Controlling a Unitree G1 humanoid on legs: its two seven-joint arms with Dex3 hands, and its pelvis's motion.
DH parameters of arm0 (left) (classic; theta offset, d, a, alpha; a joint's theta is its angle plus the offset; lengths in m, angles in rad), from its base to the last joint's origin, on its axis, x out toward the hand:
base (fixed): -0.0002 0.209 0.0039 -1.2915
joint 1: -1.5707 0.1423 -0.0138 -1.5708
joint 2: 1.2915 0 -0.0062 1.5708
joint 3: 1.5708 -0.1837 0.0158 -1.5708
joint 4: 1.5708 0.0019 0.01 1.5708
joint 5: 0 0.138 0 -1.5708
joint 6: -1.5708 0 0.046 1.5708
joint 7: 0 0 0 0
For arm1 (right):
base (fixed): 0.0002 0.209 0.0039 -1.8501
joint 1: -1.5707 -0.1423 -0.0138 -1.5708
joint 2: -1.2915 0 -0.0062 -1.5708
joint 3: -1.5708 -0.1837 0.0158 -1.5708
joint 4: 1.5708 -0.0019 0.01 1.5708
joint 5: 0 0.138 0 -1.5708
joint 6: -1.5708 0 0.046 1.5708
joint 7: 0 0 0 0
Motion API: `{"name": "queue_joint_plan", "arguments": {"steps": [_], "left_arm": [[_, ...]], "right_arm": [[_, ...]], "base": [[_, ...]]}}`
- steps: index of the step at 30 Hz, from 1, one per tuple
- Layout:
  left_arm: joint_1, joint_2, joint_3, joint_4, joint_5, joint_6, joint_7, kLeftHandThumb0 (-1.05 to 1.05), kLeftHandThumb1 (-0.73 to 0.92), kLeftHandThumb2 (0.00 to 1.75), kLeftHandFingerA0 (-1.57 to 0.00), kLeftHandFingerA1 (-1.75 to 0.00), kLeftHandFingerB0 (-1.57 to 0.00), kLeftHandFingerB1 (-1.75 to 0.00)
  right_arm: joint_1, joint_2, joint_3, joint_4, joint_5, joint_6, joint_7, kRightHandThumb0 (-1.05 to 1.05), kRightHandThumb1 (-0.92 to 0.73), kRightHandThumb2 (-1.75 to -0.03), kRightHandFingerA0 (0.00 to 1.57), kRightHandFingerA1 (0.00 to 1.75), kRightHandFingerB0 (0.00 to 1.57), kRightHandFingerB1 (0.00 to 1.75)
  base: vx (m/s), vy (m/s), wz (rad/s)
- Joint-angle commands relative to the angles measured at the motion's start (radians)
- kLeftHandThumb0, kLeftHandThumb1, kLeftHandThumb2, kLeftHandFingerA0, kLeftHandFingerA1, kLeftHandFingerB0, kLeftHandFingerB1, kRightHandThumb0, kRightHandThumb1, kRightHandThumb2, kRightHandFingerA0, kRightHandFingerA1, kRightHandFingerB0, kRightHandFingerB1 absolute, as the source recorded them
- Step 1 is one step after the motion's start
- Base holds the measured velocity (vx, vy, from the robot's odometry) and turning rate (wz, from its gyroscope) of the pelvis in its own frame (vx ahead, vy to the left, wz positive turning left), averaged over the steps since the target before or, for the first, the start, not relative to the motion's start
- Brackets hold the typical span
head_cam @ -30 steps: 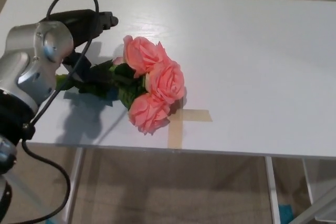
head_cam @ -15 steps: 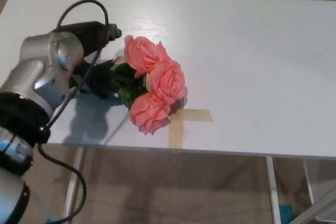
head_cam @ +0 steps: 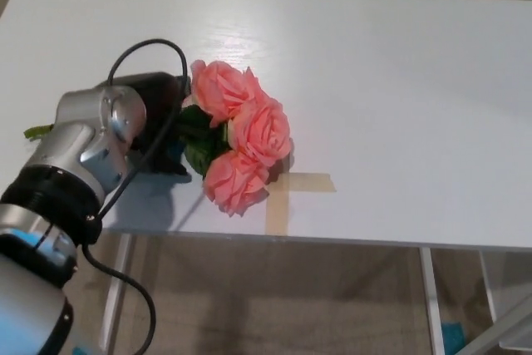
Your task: Use the left hand to pick up the rose and passes it to a human.
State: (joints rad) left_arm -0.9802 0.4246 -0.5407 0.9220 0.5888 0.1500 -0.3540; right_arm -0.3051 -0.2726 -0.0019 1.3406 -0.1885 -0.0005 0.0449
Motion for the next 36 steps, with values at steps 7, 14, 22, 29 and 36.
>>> {"name": "queue_joint_plan", "arguments": {"steps": [7,14,22,29,36], "left_arm": [[0.031,-0.023,0.027,0.083,-0.002,-0.054,0.019,-0.18,0.82,0.64,-0.98,-0.54,-0.56,-0.41],[0.102,-0.013,0.02,0.03,0.014,-0.07,0.066,-0.23,0.78,0.64,-0.89,-0.55,-0.41,-0.39],[0.143,-0.013,0.074,0.007,-0.002,-0.103,0.14,-0.25,0.81,0.64,-0.77,-0.51,-0.39,-0.38],[0.162,-0.009,0.181,-0.013,-0.051,-0.145,0.198,-0.27,0.8,0.64,-0.9,-0.58,-0.44,-0.4],[0.112,-0.044,0.32,0.003,-0.109,-0.229,0.375,-0.28,0.79,0.67,-0.74,-1.46,-0.77,-0.55]], "right_arm": [[0.013,-0.01,0.02,0.006,-0.013,0.011,0.022,-0.39,-0.72,-0.61,0.49,0.37,0.37,0.33],[0.028,-0.009,0.024,0.008,-0.012,0.008,0.023,-0.39,-0.72,-0.61,0.49,0.37,0.4,0.34],[0.026,0.001,0.025,0.006,-0.01,0.005,0.012,-0.39,-0.72,-0.61,0.49,0.37,0.41,0.34],[0.026,0.003,0.023,0.002,-0.006,-0.003,0.013,-0.39,-0.72,-0.61,0.49,0.37,0.42,0.35],[0.006,-0.006,0.015,0.003,-0.001,0.002,0.017,-0.39,-0.72,-0.61,0.49,0.37,0.42,0.35]], "base": [[0.0,0.0,0.0],[0.0,0.0,0.0],[0.0,0.0,0.0],[0.0,0.0,0.0],[0.0,0.0,0.0]]}}
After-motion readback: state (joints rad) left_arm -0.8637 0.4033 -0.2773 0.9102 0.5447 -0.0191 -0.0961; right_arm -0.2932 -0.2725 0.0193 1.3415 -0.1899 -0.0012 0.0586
